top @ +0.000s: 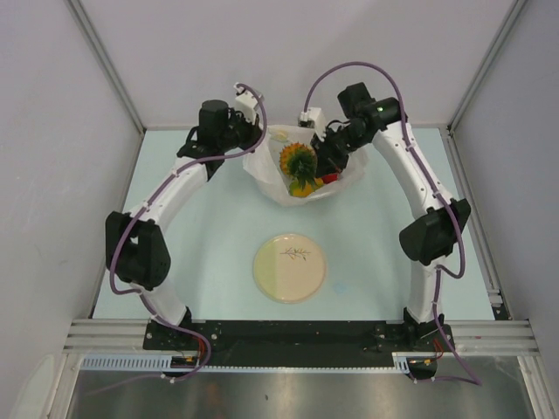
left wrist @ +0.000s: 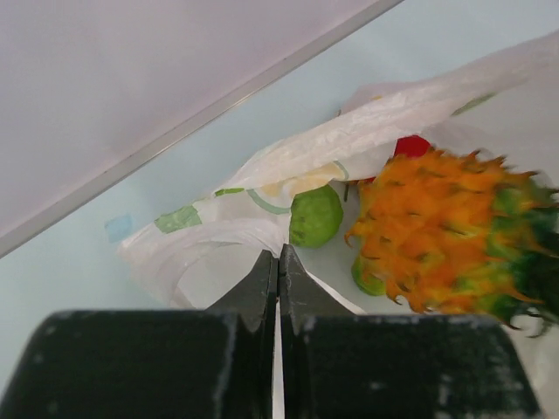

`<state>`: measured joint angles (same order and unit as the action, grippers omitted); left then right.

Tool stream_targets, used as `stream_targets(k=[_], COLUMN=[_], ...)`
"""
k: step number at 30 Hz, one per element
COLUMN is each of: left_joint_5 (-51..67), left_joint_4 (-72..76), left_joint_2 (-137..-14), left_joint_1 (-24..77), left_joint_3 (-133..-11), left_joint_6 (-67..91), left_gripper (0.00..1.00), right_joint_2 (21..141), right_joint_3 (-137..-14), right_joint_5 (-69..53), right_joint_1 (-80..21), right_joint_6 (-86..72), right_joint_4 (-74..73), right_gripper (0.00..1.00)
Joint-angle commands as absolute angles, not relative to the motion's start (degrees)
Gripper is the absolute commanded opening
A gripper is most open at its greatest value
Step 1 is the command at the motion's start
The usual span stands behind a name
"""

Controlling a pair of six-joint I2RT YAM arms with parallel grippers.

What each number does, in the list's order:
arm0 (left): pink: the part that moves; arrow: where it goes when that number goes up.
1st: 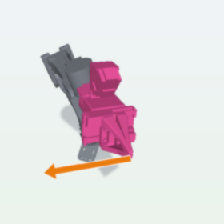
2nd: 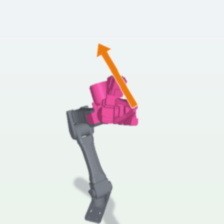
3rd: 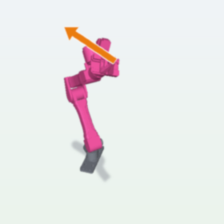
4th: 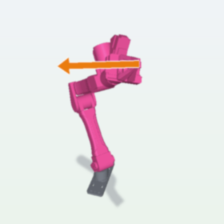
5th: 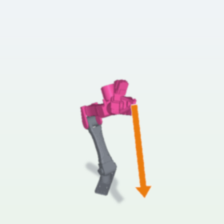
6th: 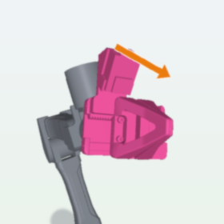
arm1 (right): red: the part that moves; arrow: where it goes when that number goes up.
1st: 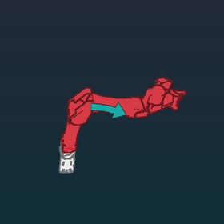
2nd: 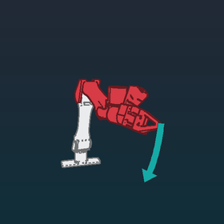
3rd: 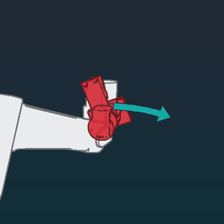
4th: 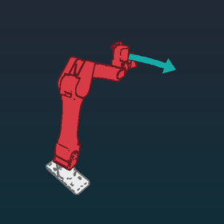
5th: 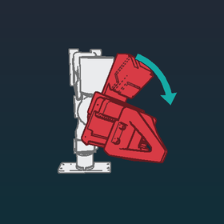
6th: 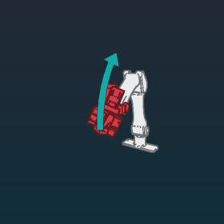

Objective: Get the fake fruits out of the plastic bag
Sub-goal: Take out the fake fruit from the plastic bag, then place the fake fruit on the plate.

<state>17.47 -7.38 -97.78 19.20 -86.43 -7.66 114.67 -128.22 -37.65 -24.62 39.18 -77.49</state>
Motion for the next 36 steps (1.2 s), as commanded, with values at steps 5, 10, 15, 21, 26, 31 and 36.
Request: stream_targets(k=[5,10,15,21,26,31,36], left_joint_5=[15.2,15.8,14.1,10.4,10.0,13.0,14.2], left_joint_4=[-5.4,-6.2,-6.0,-6.3,-6.7,-6.9,-5.6], left_joint_2=[-103.3,-105.0,-102.6,-97.5,-89.9,-82.5,-77.3], left_joint_1=[19.2,19.2,19.2,17.8,14.1,10.3,7.7], left_joint_3=[-93.6,-98.6,-98.5,-96.3,-90.7,-83.8,-75.9], left_joint_6=[-10.2,-9.9,-7.3,-4.1,-0.4,3.3,4.2], left_gripper=[0.00,0.16,0.72,1.00,1.00,1.00,1.00], right_joint_2=[105.2,101.6,103.5,101.3,100.9,104.3,107.2], right_joint_3=[-130.9,-120.6,-118.7,-108.4,-101.9,-101.2,-101.5], right_joint_5=[-46.1,-47.8,-52.4,-55.7,-56.5,-56.5,-55.8], right_joint_1=[-27.4,-30.8,-30.0,-33.3,-37.3,-40.0,-41.3], right_joint_6=[39.5,41.3,40.0,38.5,37.4,35.5,33.8], right_joint_4=[-86.7,-86.7,-86.7,-86.7,-86.6,-85.4,-84.5], right_gripper=[0.00,0.00,0.00,0.00,0.00,0.00,0.00])
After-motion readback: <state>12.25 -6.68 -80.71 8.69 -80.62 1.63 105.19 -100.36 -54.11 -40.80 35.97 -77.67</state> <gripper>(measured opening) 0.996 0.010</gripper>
